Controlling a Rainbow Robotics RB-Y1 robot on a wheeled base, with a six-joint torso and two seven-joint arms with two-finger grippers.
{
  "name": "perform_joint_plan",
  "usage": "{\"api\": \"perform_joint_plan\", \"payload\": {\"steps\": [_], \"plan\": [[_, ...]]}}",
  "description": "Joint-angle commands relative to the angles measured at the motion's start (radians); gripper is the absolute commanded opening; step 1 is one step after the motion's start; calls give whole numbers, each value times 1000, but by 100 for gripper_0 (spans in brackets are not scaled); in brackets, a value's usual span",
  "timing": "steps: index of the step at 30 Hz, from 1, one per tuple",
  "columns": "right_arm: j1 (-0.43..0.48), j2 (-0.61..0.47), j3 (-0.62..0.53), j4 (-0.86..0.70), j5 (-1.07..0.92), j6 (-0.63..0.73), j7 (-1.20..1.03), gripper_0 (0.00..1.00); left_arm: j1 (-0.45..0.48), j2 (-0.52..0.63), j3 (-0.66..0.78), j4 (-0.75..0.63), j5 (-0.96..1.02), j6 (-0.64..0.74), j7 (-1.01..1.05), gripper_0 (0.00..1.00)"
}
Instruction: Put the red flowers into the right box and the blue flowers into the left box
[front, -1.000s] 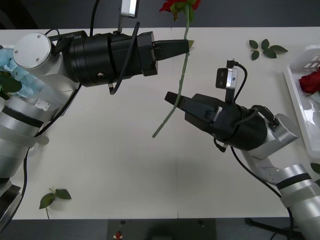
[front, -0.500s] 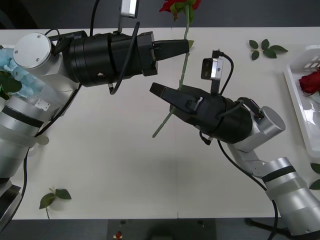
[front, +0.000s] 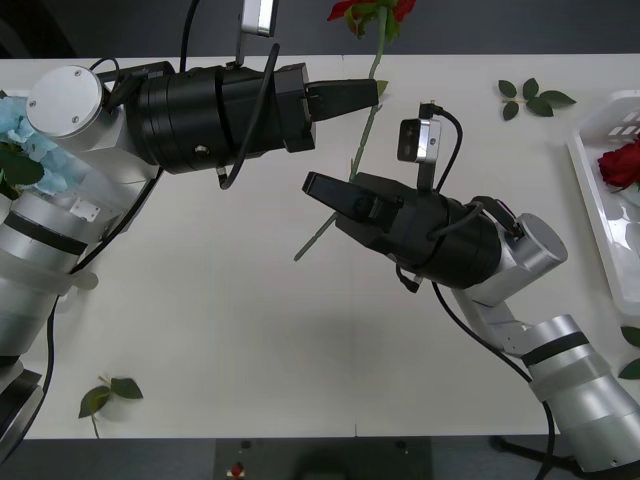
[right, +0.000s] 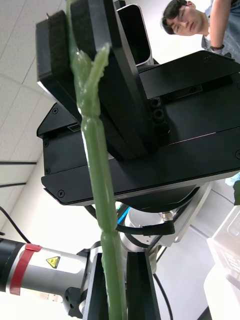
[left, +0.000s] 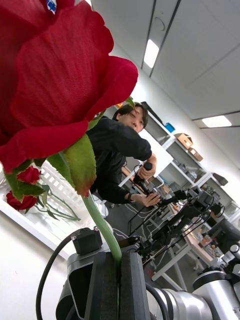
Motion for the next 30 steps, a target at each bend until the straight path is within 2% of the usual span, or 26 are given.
{"api": "perform_joint_plan", "payload": {"steps": [1, 2, 3, 4, 5, 6, 23, 30], "plan": [[-22, 8, 5, -34, -8, -18, -6, 0, -6, 5, 6, -31, 10, 4, -25, 0], [-22, 10, 5, -34, -8, -19, -6, 0, -6, 5, 6, -31, 10, 4, -25, 0], [-24, 10, 5, -34, -8, -21, -8, 0, -6, 5, 6, -31, 10, 4, -25, 5], [-24, 8, 7, -34, -8, -22, -8, 0, -6, 5, 6, -31, 10, 4, -25, 28], [-24, 8, 7, -34, -8, -25, -8, 0, -6, 5, 6, -31, 10, 4, -25, 90], [-24, 10, 5, -34, -8, -27, -9, 0, -6, 5, 6, -31, 10, 4, -25, 100], [-25, 7, -2, -34, -8, -37, -9, 0, -6, 5, 6, -31, 10, 4, -25, 100], [-25, -28, -7, -34, -8, -50, -15, 0, -6, 5, 6, -31, 10, 4, -25, 100]]}}
